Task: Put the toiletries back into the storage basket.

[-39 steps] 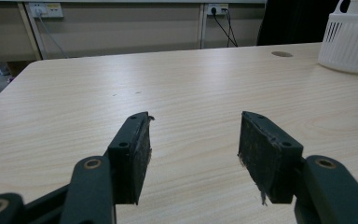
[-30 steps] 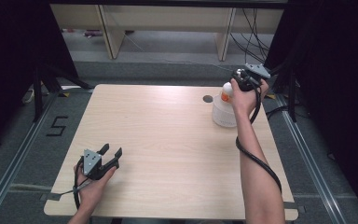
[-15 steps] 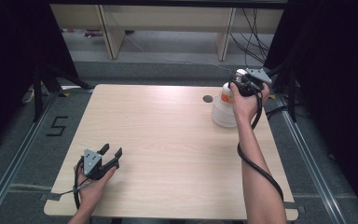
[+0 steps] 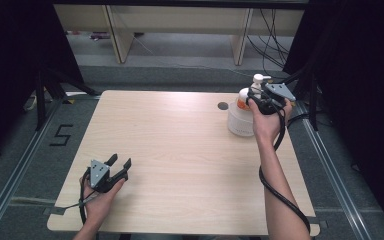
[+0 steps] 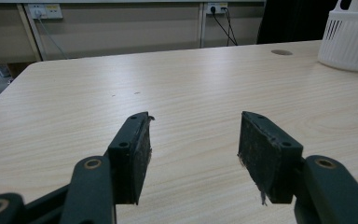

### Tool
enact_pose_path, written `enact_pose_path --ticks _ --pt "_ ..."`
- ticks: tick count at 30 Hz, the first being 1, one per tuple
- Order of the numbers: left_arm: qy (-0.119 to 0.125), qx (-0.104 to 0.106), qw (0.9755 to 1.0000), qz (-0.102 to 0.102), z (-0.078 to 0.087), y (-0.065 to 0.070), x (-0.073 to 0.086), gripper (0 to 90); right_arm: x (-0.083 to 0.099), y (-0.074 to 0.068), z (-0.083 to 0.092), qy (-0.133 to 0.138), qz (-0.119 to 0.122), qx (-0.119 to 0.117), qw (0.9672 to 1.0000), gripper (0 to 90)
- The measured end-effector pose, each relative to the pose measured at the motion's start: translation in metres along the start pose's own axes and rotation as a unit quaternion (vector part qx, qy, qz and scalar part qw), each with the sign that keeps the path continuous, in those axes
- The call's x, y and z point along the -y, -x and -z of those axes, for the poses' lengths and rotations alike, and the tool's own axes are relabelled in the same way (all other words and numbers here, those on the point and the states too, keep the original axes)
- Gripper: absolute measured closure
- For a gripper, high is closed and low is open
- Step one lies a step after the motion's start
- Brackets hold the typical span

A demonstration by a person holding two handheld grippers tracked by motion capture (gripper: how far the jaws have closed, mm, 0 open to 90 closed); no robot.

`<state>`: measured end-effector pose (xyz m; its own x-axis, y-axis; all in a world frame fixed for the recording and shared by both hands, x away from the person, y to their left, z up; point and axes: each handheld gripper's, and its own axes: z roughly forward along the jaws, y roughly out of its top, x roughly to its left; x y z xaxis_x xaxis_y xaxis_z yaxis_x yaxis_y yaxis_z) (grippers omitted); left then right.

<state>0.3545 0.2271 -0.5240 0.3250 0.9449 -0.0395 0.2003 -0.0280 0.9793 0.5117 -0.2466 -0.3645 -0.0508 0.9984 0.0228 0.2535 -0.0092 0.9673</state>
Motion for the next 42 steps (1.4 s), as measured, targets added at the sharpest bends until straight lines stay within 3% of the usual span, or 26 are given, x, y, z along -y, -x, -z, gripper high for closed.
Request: enact_pose_path --ticks 17,18,19,20,24,26,27,36,42 --pt "-0.006 -0.003 1.0 -0.002 0.001 0.0 0.0 42.7 0.015 -0.001 0.031 -0.011 0.007 -0.03 0.9995 30.8" --pt "-0.006 -0.003 1.0 -0.002 0.001 0.0 0.0 42.7 0.017 -0.001 0.033 -0.013 0.001 -0.03 0.9995 30.8" --pt "-0.006 -0.003 1.0 -0.002 0.001 0.0 0.0 42.7 0.019 0.001 0.034 -0.01 0.011 -0.032 0.9994 30.8" --pt "-0.006 -0.003 1.0 -0.002 0.001 0.0 -0.001 42.7 0.021 0.0 0.037 -0.019 0.001 -0.032 0.9993 30.7" --pt "0.0 0.0 1.0 -0.003 0.0 0.0 0.0 42.7 0.028 0.004 0.045 -0.024 0.015 -0.038 0.9989 30.6" --pt "-0.006 -0.003 1.0 -0.002 0.001 0.0 0.0 42.7 0.034 0.004 0.049 -0.027 0.0 -0.044 0.9987 30.5" --pt "-0.006 -0.004 1.0 -0.002 0.001 0.0 0.0 42.7 0.036 0.007 0.051 -0.03 0.014 -0.048 0.9983 30.5" --pt "0.001 -0.001 1.0 -0.004 0.0 0.0 0.0 42.7 0.06 0.012 0.07 -0.049 0.007 -0.059 0.9971 30.2" --pt "0.001 -0.001 1.0 -0.005 0.0 0.001 0.0 42.7 0.072 0.018 0.081 -0.054 0.023 -0.061 0.9964 30.3"
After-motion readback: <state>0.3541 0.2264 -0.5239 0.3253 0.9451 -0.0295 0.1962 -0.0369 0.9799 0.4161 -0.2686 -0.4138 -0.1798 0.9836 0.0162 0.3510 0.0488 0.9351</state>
